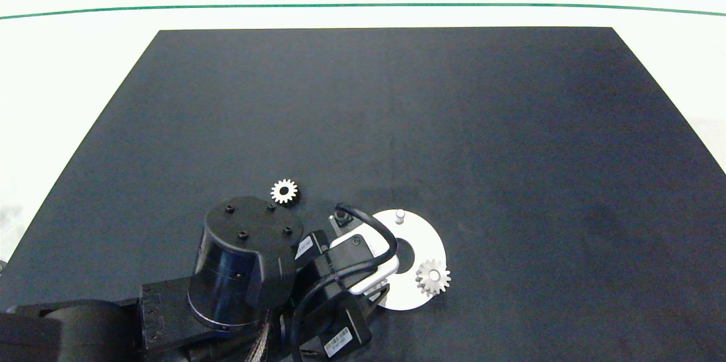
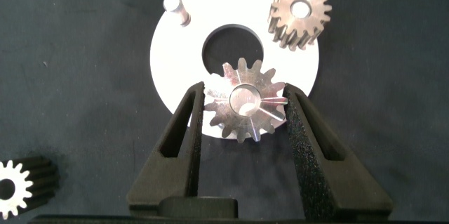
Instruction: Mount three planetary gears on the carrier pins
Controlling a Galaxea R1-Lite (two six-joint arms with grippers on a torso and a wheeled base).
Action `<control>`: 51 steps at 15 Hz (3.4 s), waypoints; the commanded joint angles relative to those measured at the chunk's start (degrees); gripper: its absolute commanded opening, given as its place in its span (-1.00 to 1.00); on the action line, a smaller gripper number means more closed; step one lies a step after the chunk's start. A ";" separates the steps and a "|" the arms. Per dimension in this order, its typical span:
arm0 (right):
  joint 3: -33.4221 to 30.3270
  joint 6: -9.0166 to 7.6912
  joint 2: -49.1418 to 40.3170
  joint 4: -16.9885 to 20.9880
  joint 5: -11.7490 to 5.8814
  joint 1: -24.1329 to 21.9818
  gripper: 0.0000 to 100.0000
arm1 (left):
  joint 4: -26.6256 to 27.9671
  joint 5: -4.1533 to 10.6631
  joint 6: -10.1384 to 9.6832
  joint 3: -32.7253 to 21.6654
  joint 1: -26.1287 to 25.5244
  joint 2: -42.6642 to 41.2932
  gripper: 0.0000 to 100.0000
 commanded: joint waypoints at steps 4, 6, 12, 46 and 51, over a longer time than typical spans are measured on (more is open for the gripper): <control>0.06 0.03 -0.01 0.11 -0.16 0.03 1.00 | -0.14 0.06 1.60 0.93 1.64 0.11 -0.92; -0.03 0.03 -0.01 0.02 -0.16 0.03 1.00 | -0.14 0.06 1.60 0.84 1.73 0.20 -0.92; -0.03 0.03 -0.01 0.02 -0.16 0.03 1.00 | -0.23 0.06 1.51 0.84 1.73 0.90 -0.92; -0.47 0.38 -0.01 0.02 -0.16 0.03 1.00 | -0.31 0.06 1.08 1.46 1.90 0.55 -0.92; -0.47 0.38 -0.01 0.02 -0.16 0.03 1.00 | -0.49 0.06 0.99 1.46 1.99 0.90 -0.92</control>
